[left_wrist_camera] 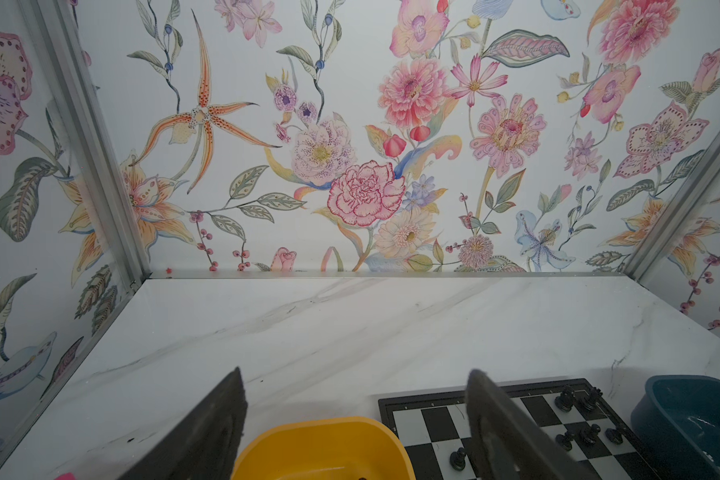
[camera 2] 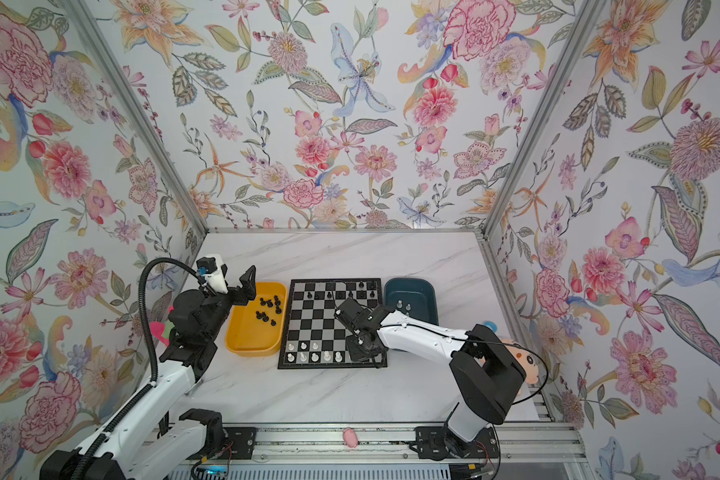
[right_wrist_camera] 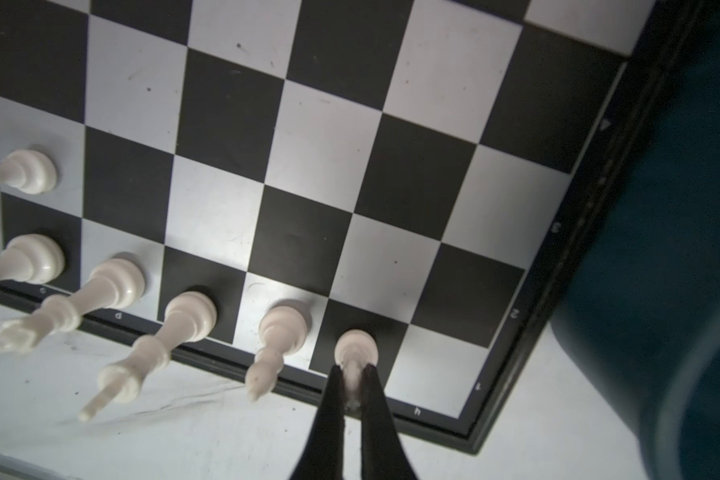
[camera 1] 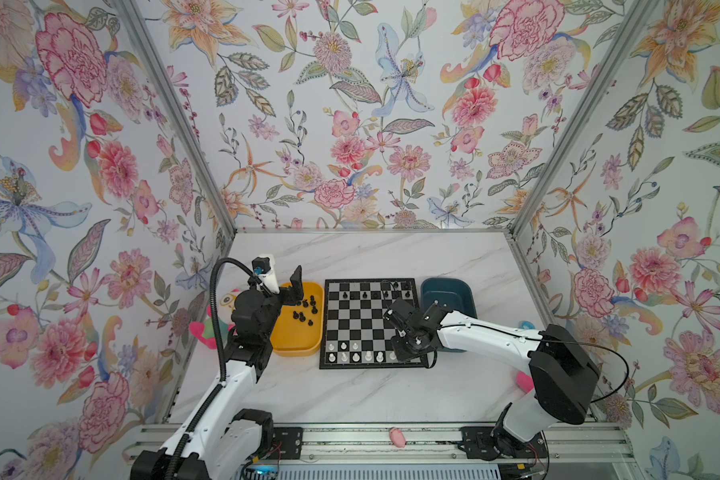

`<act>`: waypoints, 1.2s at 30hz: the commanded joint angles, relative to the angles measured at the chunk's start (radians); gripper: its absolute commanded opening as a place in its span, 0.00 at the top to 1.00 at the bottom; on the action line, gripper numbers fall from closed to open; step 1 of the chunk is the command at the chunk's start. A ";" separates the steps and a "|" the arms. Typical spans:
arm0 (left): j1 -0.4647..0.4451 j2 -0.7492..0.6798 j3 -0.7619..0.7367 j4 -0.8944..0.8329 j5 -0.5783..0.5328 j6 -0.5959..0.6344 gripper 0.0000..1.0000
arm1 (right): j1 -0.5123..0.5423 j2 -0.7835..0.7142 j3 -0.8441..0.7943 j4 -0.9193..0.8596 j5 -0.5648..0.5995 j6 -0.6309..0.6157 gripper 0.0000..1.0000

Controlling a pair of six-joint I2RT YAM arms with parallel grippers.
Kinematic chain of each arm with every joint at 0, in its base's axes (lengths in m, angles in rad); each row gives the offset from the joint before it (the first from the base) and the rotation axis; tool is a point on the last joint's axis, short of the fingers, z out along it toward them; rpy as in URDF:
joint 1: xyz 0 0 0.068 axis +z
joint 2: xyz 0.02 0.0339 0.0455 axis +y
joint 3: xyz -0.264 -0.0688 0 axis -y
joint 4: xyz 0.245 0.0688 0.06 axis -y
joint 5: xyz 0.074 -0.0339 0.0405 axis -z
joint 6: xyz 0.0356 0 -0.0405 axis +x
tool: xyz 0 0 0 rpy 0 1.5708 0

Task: Set up the chess pieces on the board
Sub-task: 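Lower the white piece onto the near-row corner square and open the right gripper, then move the open right gripper back over the teal tray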

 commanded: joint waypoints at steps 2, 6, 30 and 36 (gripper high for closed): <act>-0.009 -0.019 -0.018 0.021 0.004 0.004 0.16 | 0.008 0.020 -0.034 -0.008 -0.005 0.020 0.98; -0.010 -0.020 -0.020 0.019 0.003 0.005 0.16 | 0.009 0.010 -0.036 -0.009 -0.003 0.023 0.92; -0.012 -0.016 -0.015 0.010 -0.018 0.010 0.16 | -0.047 -0.184 0.157 -0.198 0.164 -0.055 0.68; -0.013 0.014 -0.001 0.001 -0.035 0.013 0.16 | -0.228 -0.244 0.161 -0.193 0.185 -0.163 0.70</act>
